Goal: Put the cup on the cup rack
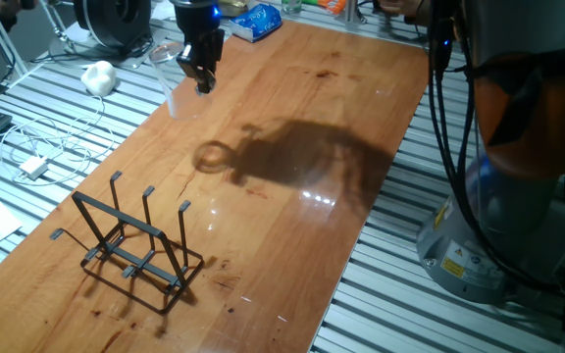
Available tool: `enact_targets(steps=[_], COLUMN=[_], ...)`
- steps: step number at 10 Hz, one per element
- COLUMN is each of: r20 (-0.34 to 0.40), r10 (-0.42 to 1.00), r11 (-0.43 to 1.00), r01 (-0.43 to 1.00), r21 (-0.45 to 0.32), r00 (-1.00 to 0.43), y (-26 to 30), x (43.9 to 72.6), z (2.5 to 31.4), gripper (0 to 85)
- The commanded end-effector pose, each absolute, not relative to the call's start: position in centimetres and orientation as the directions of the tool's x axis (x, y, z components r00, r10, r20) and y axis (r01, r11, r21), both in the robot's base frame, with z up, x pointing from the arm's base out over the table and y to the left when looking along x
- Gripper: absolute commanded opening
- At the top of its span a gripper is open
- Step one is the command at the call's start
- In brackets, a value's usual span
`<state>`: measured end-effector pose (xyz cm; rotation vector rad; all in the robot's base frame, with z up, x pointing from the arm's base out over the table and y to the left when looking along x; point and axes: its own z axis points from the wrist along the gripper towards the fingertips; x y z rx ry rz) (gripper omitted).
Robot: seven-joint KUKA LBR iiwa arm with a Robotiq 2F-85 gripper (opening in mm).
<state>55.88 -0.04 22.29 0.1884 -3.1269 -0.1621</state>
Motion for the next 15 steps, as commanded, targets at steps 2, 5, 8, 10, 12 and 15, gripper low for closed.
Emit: enact_targets(steps=[2,5,8,10,12,15], r20=[0.006,0.006,-0.002,-0.002,-0.005,-0.024], r10=[-0.097,-0.053,-0.030,-0.010,0.006,0.022], r11=[0.987,0.987,0.987,0.987,0.987,0.987], r01=[-0.096,-0.051,-0.030,-0.010,0.005,0.018], r21=[0.133,0.153,0.160,0.162,0.159,0.162], r00=[-0.995,-0.999,-1.000,-1.000,-1.000,-0.999], y=[2.7,6.4,8.7,10.4,11.6,12.6], x=[55.9,54.7,53.2,52.4,51.6,51.1], z=[22.9,23.3,23.2,23.5,23.7,23.3], gripper=[0.0,0.0,0.0,0.0,0.0,0.0])
